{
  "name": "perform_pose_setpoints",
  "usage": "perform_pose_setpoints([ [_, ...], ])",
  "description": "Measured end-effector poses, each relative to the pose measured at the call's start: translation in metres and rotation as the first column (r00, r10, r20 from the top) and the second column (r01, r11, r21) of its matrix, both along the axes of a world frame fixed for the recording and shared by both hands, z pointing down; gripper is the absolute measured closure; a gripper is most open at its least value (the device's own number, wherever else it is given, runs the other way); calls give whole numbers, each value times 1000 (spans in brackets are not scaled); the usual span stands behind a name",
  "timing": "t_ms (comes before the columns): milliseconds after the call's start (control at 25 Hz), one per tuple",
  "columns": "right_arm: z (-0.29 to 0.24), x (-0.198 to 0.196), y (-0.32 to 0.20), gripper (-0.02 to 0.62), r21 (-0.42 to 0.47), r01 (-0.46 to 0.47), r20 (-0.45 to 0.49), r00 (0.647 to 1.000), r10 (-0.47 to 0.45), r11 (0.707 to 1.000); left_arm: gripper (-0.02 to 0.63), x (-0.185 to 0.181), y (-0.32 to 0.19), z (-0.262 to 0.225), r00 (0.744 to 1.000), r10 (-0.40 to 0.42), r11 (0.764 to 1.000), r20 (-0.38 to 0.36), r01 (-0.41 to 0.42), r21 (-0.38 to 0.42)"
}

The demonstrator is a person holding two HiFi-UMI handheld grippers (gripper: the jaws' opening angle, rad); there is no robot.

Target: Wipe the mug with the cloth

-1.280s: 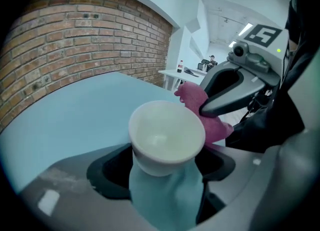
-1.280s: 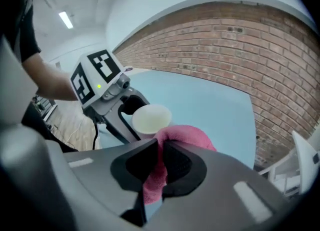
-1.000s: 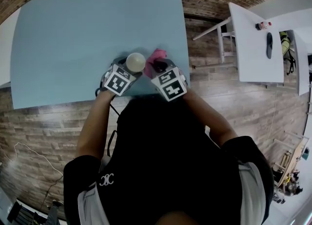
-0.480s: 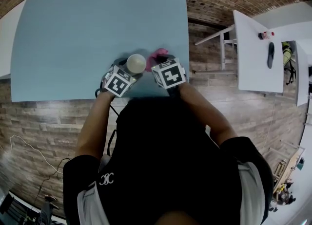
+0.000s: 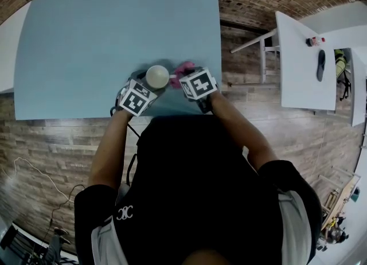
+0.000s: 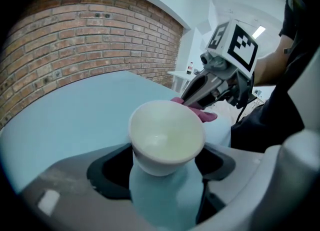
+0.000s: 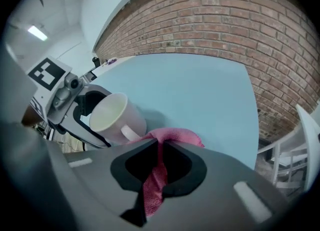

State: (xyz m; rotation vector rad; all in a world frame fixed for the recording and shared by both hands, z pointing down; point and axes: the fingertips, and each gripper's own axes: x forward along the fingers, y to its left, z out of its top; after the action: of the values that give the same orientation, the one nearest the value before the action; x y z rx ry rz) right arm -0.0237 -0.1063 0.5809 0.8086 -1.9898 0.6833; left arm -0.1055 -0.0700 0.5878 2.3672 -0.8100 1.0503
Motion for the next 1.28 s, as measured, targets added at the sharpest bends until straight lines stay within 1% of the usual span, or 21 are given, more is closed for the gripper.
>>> perform_pose_setpoints([
  [120, 19, -2, 5, 560, -70, -22, 56, 998, 26, 997, 204, -1, 0, 0, 1000, -5, 1000, 5, 5, -6],
  [200, 28, -6, 8, 560, -115, -54, 127, 990, 68, 992, 204, -1, 0, 0, 1000, -15, 1000, 5, 15, -7],
  [320, 31, -11, 6, 560, -198, -108, 267, 950, 160, 974, 204, -3, -1, 0, 1000, -30, 1000, 4, 30, -5],
  [400, 28, -13, 6, 560, -244, -114, 344, 918, 196, 963, 204, -3, -2, 0, 999, -35, 999, 1, 35, -3],
  [440, 25, -13, 6, 560, -251, -109, 374, 906, 200, 962, 204, -2, -3, 0, 999, -34, 999, 1, 34, -3],
  [600, 2, -13, 5, 560, -200, -75, 461, 872, 161, 977, 204, -2, -3, 0, 1000, -27, 1000, 12, 27, -12],
  [640, -4, -14, 5, 560, -182, -60, 469, 872, 141, 981, 204, -3, -3, 0, 1000, -27, 1000, 16, 27, -14],
  [760, -19, -17, 4, 560, -113, -5, 458, 887, 57, 994, 204, -5, -3, 0, 999, -29, 999, 20, 29, -17],
  [800, -24, -19, 4, 560, -93, 12, 460, 887, 32, 996, 204, -5, -3, 0, 999, -29, 999, 20, 30, -18],
  [880, -35, -21, 7, 560, -77, 29, 485, 874, 12, 997, 204, -4, -3, 0, 999, -30, 999, 22, 30, -21],
  [960, -46, -24, 12, 560, -78, 45, 528, 849, 3, 996, 204, -4, -2, 0, 999, -29, 999, 20, 29, -18],
  [1040, -57, -31, 19, 560, -72, 84, 560, 828, -29, 994, 204, -4, -3, 1, 999, -29, 999, 21, 30, -16],
  [1080, -60, -36, 22, 560, -62, 106, 563, 825, -53, 992, 204, -4, -4, 0, 999, -31, 999, 22, 31, -18],
  [1160, -62, -46, 27, 560, -35, 139, 551, 829, -97, 990, 204, -3, -6, 0, 999, -34, 999, 20, 34, -18],
  [1200, -61, -49, 29, 560, -26, 144, 544, 832, -107, 989, 204, -3, -6, 0, 999, -38, 999, 18, 38, -17],
  [1280, -60, -49, 29, 560, -27, 133, 546, 832, -97, 991, 204, -2, -6, 0, 999, -51, 999, 10, 52, -11],
])
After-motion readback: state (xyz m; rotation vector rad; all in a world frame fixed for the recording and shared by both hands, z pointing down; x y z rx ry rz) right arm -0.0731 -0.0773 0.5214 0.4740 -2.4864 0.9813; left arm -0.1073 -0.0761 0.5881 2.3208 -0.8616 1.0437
